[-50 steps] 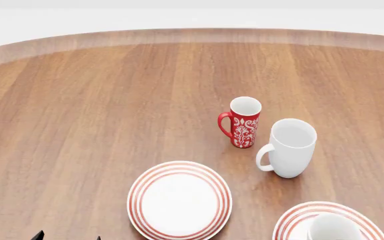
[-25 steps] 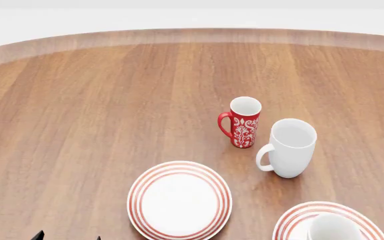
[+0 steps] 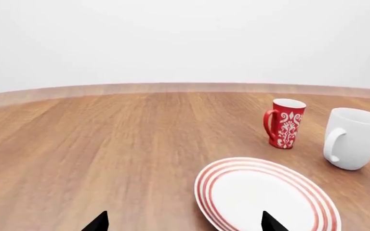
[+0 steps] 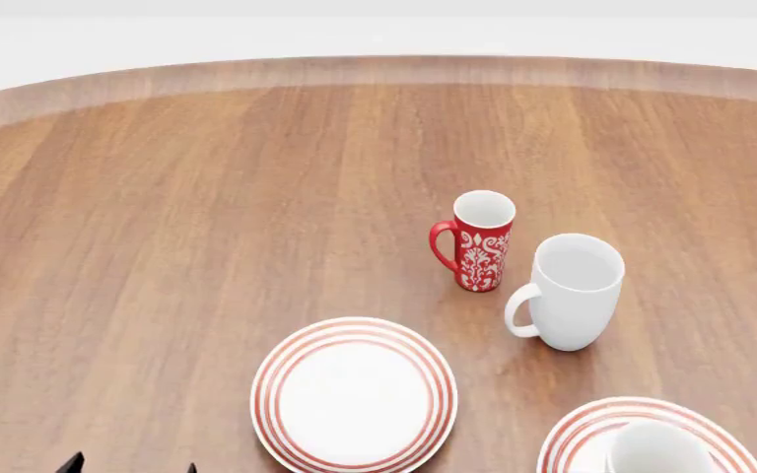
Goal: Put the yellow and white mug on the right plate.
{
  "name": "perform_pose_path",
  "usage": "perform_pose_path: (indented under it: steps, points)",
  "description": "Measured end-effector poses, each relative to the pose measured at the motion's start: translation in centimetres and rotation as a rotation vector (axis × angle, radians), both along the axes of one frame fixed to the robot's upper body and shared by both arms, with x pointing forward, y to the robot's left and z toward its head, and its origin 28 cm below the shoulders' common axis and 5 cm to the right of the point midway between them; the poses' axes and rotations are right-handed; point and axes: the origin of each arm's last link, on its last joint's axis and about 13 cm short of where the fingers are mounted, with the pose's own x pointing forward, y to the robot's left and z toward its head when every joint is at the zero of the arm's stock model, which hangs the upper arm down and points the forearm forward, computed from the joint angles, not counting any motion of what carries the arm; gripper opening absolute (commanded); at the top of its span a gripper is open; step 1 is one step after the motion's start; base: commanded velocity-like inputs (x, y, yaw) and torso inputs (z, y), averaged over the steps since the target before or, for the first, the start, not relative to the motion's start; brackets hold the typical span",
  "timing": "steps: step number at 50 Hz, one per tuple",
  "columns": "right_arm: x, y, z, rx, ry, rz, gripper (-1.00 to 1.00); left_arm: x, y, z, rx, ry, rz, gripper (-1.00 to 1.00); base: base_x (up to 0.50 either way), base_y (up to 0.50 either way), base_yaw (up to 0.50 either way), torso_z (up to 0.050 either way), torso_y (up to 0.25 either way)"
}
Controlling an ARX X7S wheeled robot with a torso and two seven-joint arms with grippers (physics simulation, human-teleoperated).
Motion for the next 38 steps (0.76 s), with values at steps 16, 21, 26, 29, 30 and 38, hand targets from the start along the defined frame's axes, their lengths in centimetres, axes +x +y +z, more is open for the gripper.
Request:
perform_pose_path:
  steps: [16,21,26,29,30,38]
  points:
    - [-5.7,-0.2,2.0,0.031,-0.195,-0.064,1.0,0.0,0.0,0.1,-0.002,-0.004,0.0,1.0,0.0,0.0,0.0,0.0,0.0]
    - [-6.8,-0.2,2.2,0.035,-0.225,-0.077,1.0,0.0,0.0,0.1,-0.003,-0.005,0.004,1.0,0.0,0.0,0.0,0.0,0.0]
    - [-7.5,-0.3,2.1,0.042,-0.244,-0.087,1.0,0.1,0.1,0.1,-0.007,-0.006,0.011,1.0,0.0,0.0,0.0,0.0,0.0]
    - [-7.7,-0.2,2.0,0.046,-0.252,-0.087,1.0,0.1,0.1,0.0,-0.009,-0.006,0.012,1.0,0.0,0.0,0.0,0.0,0.0]
    - [-7.7,-0.2,2.0,0.046,-0.253,-0.087,1.0,0.1,0.1,0.0,-0.01,-0.006,0.013,1.0,0.0,0.0,0.0,0.0,0.0]
    - [-8.0,0.0,2.2,0.073,-0.295,-0.065,1.0,0.1,0.1,0.0,-0.014,-0.009,0.017,1.0,0.0,0.0,0.0,0.0,0.0]
